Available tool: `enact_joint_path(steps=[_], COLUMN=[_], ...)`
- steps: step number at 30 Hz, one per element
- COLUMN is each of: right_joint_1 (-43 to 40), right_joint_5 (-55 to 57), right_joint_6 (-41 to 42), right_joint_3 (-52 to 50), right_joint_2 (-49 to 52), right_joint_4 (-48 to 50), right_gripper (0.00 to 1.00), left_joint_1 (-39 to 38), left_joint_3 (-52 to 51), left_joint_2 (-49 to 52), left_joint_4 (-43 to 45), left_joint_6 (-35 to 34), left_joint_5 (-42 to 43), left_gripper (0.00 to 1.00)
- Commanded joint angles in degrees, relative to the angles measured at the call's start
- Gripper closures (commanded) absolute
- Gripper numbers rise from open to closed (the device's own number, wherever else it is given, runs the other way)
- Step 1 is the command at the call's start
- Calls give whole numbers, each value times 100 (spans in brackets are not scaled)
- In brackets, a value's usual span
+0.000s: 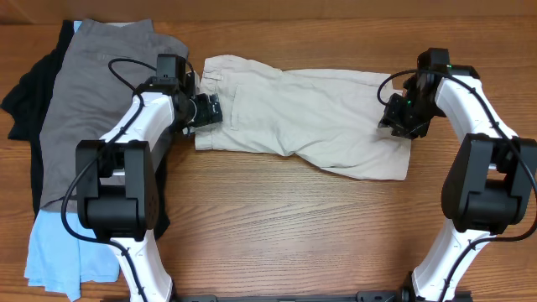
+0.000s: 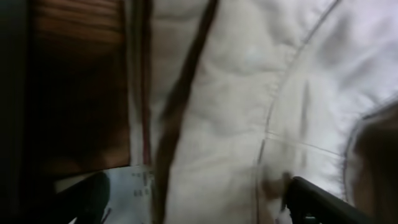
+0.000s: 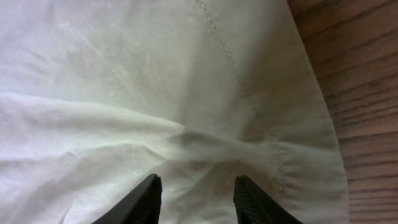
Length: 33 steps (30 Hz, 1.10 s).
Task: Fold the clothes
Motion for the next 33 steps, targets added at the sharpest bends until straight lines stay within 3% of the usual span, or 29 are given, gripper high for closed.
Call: enact_joint_path(steps=[1, 9, 20, 24, 27, 33], right_joint_1=[-4, -4, -4, -4, -4, -4], right_joint_5=[-46, -46, -44, -46, -46, -310], right_joint_6=[-22, -22, -24, -24, -22, -103], right_joint_3=[131, 131, 131, 131, 131, 131], right_joint_2=[9, 9, 9, 9, 9, 9], right_joint_4=[37, 48, 11, 11, 0, -166], right_gripper=[58, 58, 57, 52, 53, 53], left_joint_1=[-4, -13, -74, -76, -74, -74], left_joint_3=[66, 59, 57, 87, 166, 264], left_joint_2=[153, 225, 984, 918, 809, -321], left_joint_4=[-22, 2, 48, -120, -402, -1316], left_joint_6=[-227, -284, -282, -280, -282, -168], left_joint_5=[-219, -286, -393, -638, -684, -1075], left_gripper=[17, 45, 72, 96, 96, 96])
